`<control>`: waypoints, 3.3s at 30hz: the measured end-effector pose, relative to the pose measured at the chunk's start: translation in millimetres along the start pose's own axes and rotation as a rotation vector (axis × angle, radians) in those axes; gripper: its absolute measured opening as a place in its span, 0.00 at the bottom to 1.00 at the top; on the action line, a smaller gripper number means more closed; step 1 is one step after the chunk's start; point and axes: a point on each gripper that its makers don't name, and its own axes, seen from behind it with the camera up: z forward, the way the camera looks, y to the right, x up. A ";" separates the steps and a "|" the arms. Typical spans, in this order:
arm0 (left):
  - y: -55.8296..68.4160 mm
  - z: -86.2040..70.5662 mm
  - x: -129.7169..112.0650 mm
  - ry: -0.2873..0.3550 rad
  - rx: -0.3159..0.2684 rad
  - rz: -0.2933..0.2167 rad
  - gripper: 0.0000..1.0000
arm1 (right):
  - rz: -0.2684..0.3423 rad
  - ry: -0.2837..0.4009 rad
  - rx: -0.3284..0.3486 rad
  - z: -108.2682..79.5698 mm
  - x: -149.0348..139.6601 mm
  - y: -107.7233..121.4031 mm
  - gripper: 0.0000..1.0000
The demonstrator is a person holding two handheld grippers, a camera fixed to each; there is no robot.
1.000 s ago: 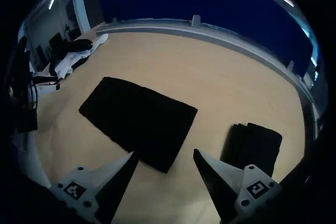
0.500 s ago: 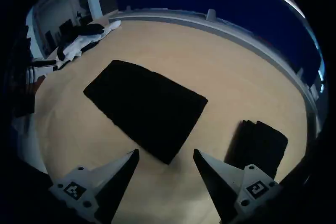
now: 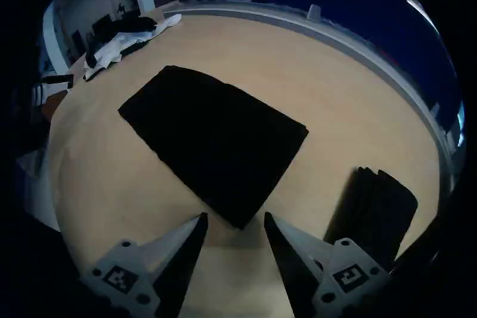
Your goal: Fold towel
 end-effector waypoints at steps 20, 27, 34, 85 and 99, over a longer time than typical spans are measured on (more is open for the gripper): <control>-2.5 1.4 -7.1 -0.014 -0.008 0.005 0.91 | 0.011 -0.031 0.022 3.2 -10.5 -5.3 0.12; -1.5 2.8 -6.7 -0.014 -0.013 0.006 0.91 | 0.023 -0.007 0.018 -0.1 -4.2 -3.8 0.10; -1.7 1.9 -5.0 -0.012 -0.018 -0.007 0.91 | 0.028 0.017 0.003 -5.5 5.9 -0.3 0.10; -7.6 -16.7 -2.8 0.036 -0.039 -0.067 0.91 | -0.323 0.119 0.170 30.2 180.2 -152.4 0.09; -15.0 -14.4 -13.0 0.032 -0.030 -0.103 0.91 | -0.288 0.020 0.249 90.8 138.6 -196.5 0.09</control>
